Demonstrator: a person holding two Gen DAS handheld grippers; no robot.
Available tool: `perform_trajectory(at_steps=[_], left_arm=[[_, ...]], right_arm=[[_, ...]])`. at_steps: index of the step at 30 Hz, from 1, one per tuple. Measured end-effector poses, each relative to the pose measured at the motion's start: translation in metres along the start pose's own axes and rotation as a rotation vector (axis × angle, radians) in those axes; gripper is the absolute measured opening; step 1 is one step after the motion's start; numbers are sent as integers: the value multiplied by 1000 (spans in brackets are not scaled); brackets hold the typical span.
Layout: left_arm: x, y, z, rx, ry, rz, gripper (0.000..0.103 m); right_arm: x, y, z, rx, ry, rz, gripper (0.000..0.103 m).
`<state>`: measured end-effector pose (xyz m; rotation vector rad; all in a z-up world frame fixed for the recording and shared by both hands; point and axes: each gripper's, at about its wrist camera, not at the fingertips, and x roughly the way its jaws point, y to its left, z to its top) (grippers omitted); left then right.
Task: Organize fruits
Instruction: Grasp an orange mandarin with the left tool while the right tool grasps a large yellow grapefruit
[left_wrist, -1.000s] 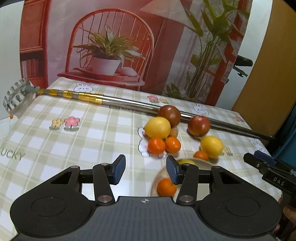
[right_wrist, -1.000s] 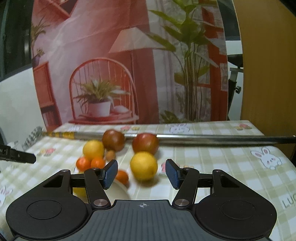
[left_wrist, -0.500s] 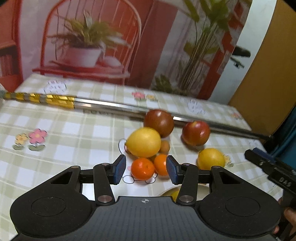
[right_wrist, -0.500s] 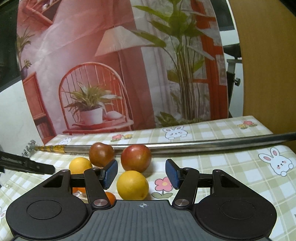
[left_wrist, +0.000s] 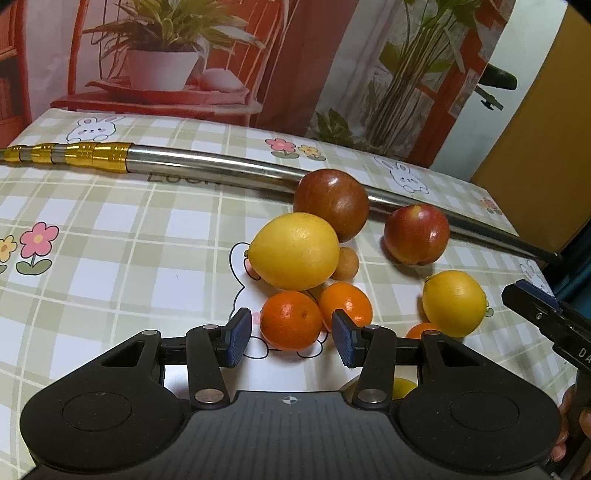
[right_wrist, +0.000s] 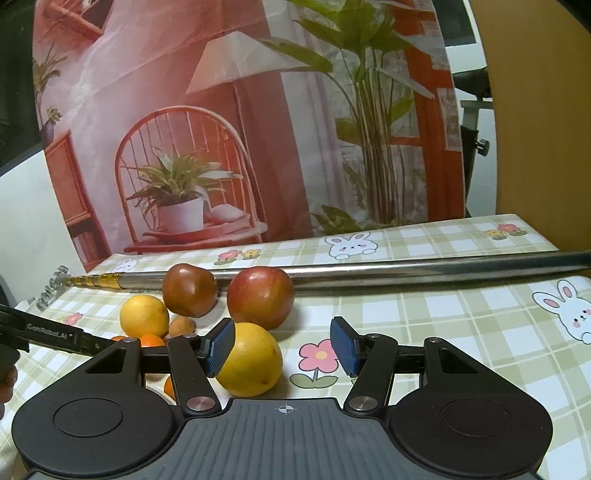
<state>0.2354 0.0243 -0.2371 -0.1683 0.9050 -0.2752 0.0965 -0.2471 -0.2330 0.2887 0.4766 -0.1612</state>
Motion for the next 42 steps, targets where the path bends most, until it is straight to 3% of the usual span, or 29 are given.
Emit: perform_trajectory(at_steps=[3,14,19,27,30,33,42], left_arm=[[4,0,1,1,6,-9,40],[-23,-1,-6,19,-77,-17,39],[-41,-1,-13,5,-104,-23,39],[-58,2,-26,-4,-116,-42,39],[-62,0,-31,3,-119,-49,39],[-64,-5,-36,23,-120,-52,39],[-72,-13,-48,58,-121,-54,39]], right_arm=[[3,-2,0,-1,1,15,54],[18,1,0,-52,1,116,63],[37,6,0,-67,54,126,63],[55,9,-7,-52,121,150,62],[57,5,-8,-33,135,165,56],[57,2,-10,-12,138,179,51],[54,-6,-11,30,124,183,51]])
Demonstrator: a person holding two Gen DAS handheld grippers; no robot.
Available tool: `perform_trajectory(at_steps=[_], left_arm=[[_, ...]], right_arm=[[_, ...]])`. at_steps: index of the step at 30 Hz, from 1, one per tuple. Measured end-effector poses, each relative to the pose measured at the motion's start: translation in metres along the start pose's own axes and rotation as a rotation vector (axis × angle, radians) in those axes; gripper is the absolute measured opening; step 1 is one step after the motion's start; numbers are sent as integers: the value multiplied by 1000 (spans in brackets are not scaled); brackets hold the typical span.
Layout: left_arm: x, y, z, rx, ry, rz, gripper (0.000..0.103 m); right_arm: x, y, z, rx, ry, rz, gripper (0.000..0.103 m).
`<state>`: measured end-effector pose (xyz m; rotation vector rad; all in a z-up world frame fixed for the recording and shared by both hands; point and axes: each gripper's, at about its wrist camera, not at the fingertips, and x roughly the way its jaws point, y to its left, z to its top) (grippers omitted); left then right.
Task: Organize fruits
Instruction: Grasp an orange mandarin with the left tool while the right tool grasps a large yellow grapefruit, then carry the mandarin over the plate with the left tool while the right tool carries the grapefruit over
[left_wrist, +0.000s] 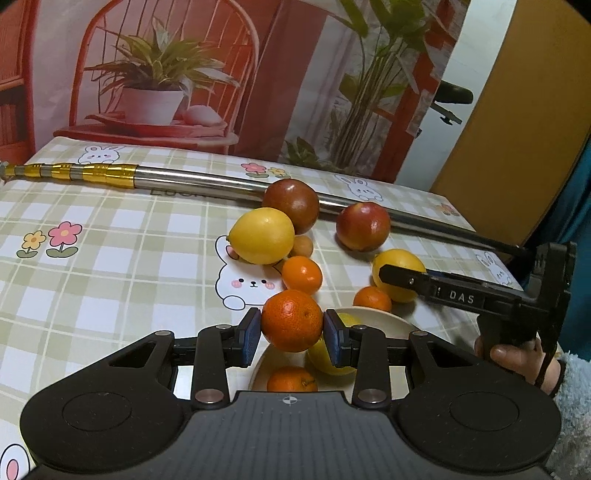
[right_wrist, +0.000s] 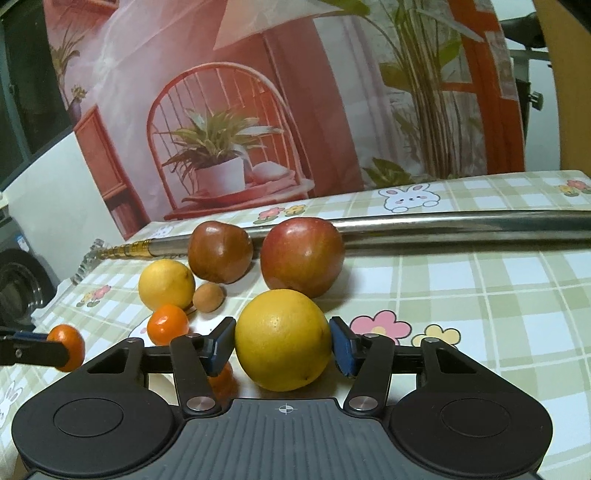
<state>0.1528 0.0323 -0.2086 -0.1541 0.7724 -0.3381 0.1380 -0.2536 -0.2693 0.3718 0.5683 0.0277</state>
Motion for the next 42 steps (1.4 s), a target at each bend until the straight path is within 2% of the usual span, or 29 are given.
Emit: perform_trajectory(at_steps=[16,20,28,34,42], left_arm=[[-11,-5,-6,2,10,4,39],[-19,-10,-12,12,16,3,39],[-35,-20,-31,46,47,-6,39],[-36,-21,-41,34,94,-13,39],[-31,-22,-50,45,159,12,39]], right_arm=[[-6,-4,-2,23,-29,-2,51],[-10,-3,-2,24,-26,-36,51],[-44,0,-8,72,-41,-40,51],[-75,17,-17,65,-54,-29,51],[-85,52,-28,13,-38,22,51]])
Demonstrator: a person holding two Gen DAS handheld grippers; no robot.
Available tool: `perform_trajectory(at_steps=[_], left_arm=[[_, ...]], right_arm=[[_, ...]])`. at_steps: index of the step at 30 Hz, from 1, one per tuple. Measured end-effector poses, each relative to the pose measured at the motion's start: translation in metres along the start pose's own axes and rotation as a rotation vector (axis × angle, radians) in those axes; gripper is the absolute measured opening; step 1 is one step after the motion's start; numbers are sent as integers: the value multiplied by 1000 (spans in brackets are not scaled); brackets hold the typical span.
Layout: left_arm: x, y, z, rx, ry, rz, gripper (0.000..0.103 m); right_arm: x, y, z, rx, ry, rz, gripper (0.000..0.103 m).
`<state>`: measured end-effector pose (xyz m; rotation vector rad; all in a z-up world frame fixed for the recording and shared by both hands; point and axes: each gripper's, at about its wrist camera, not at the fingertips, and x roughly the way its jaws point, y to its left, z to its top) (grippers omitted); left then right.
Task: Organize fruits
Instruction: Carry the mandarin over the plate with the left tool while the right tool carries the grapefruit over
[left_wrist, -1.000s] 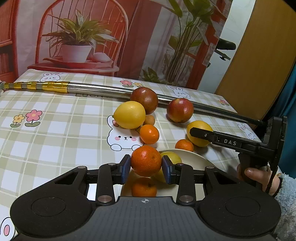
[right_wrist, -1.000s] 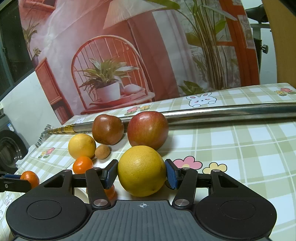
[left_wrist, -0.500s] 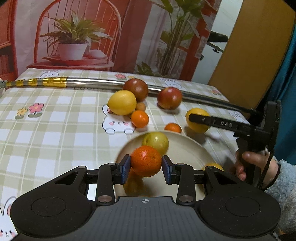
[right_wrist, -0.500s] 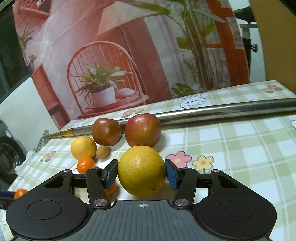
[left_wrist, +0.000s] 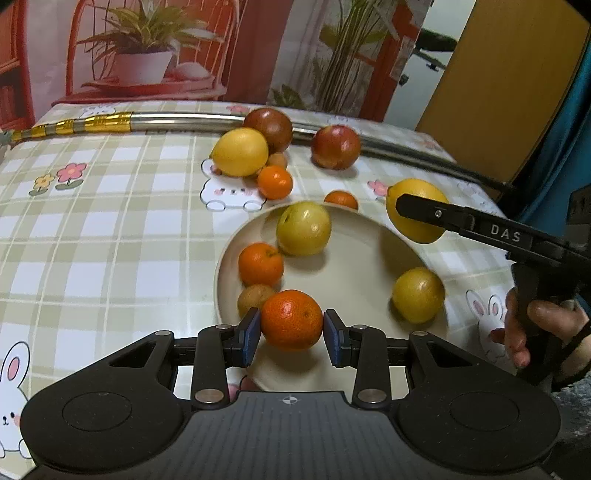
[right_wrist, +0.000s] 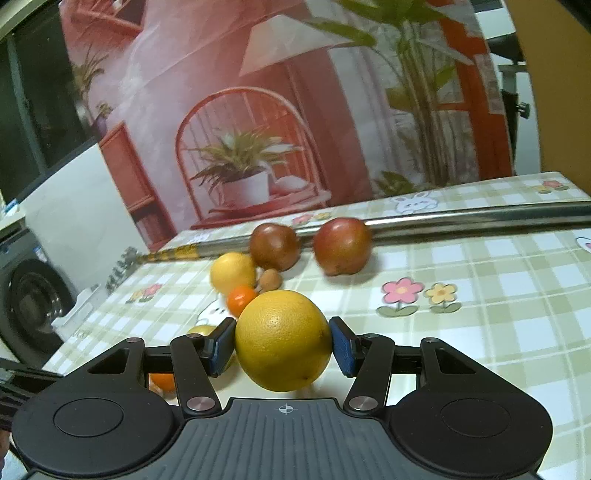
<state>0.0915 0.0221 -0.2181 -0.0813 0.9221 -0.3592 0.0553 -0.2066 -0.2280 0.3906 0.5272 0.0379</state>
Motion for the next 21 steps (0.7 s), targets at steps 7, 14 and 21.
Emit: perform_trajectory(at_steps=[7,14,21], left_arm=[[7,4,-3,-1,25,17,39],[13,0,0,54,4,61,39],[15,0,1,66,-28,72,39]], right_arm=[[2,13,-3,-23,22,8,51],[6,15,-4,-32,36,3,51],[12,22,-5,-62,55,-1,51]])
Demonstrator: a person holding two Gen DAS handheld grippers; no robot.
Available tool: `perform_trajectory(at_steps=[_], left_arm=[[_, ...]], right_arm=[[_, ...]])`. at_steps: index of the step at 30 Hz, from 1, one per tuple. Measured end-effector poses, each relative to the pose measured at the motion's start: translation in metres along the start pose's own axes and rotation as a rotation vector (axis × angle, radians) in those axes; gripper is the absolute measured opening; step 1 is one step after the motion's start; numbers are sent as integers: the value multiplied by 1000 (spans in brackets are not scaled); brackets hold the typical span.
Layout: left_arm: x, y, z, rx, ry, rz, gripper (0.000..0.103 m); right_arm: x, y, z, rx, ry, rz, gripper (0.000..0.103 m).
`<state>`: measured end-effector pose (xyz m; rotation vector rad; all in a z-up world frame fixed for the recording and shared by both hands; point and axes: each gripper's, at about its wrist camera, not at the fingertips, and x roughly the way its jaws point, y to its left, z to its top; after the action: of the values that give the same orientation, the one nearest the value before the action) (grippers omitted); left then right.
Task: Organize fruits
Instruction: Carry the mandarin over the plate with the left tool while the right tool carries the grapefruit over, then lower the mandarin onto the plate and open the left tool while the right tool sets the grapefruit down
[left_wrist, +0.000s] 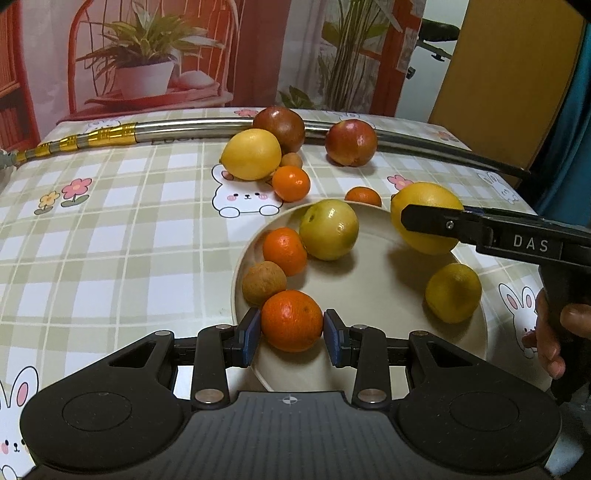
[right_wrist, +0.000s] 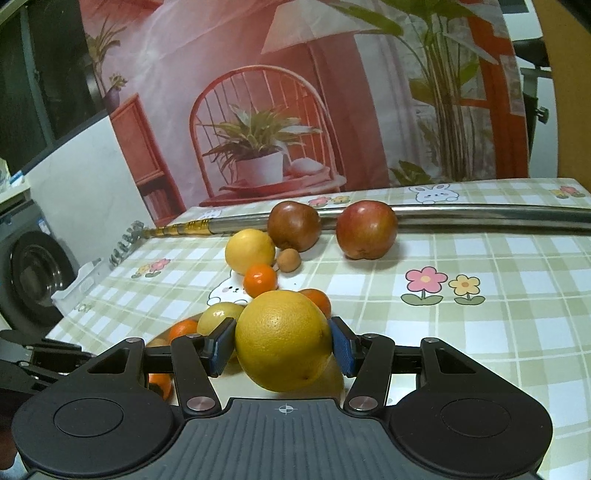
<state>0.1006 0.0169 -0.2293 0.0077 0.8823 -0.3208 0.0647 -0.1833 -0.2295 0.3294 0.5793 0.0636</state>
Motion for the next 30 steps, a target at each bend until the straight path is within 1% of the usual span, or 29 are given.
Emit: perform_trajectory(at_steps=[11,19,25,30], left_arm=[[-1,-1,-5,15,-31,-2,40],[-9,2,-7,-11,-66,-9,40],[-15,5,-9,-38,-103,-5,40],[-21,7,-11,-70,-142,8,41]], right_arm=[[4,6,-2,-15,26,-22,51],[7,9,-4,-27,41,-37,51],[11,14,-5,-67,49,-43,51],[21,21,-5,-114,77,-52,51]])
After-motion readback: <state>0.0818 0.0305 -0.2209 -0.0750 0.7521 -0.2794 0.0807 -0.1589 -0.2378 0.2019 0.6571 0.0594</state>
